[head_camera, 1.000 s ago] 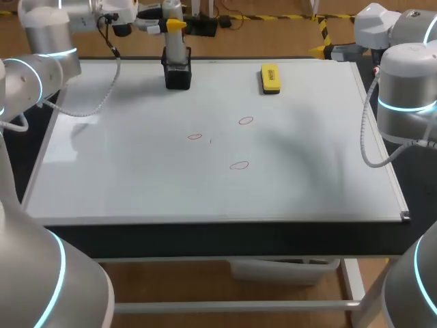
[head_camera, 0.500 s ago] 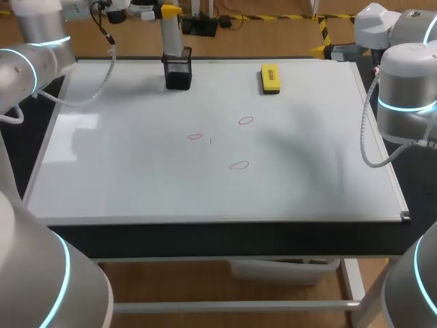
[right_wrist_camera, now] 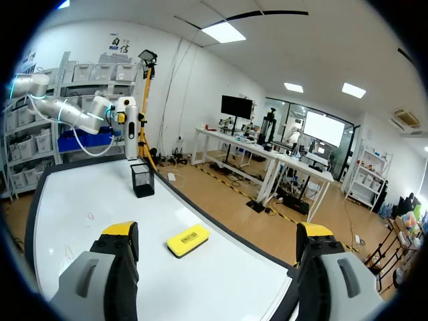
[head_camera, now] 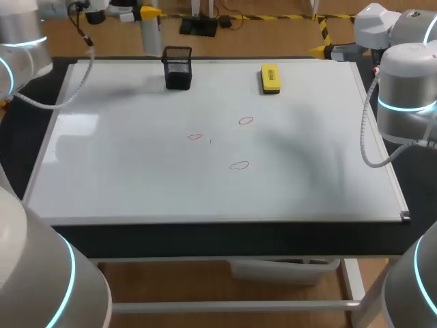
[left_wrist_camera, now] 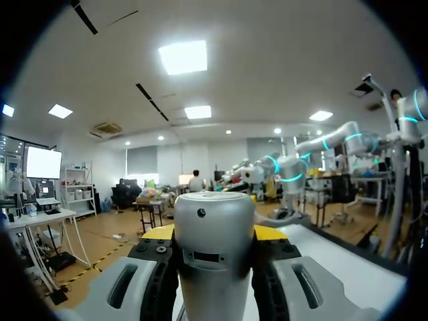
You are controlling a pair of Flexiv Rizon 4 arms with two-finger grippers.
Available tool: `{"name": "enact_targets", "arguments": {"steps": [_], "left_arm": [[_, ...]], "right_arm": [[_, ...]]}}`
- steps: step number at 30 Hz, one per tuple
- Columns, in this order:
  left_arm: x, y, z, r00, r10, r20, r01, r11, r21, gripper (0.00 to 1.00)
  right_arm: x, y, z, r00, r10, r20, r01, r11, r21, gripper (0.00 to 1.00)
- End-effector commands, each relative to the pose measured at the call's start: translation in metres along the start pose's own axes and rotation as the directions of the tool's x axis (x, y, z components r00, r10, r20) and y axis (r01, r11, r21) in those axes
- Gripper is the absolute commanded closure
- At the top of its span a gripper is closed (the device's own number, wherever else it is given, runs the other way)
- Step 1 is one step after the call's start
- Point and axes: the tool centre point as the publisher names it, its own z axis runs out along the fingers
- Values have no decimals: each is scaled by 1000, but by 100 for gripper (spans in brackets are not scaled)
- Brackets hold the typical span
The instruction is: Pick up the inspection probe, press it on each red-marked spot on the whiteboard one by one, put down the probe, pick up the eraser, and wipe off all the red marks.
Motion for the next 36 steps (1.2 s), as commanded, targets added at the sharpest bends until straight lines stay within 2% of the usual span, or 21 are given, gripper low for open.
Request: {"name": "enact_targets", "arguments": {"steps": [1, 18, 28, 36], "left_arm": [[30, -2, -10, 987, 6, 158, -4, 1000, -15, 100], [60, 21, -38, 979, 1, 204, 0, 1000, -4, 100], [65, 29, -43, 974, -8, 226, 11, 1000, -14, 100], [66, 29, -43, 975, -2, 222, 9, 999, -31, 100]], "right_arm": [[-1, 0, 0, 1000, 0, -2, 0, 1000, 1, 0], [-1, 0, 0, 1000, 0, -2, 0, 1000, 1, 0], [-1, 0, 0, 1000, 0, -2, 0, 1000, 1, 0], [-1, 0, 0, 1000, 0, -2, 0, 1000, 1, 0]]}}
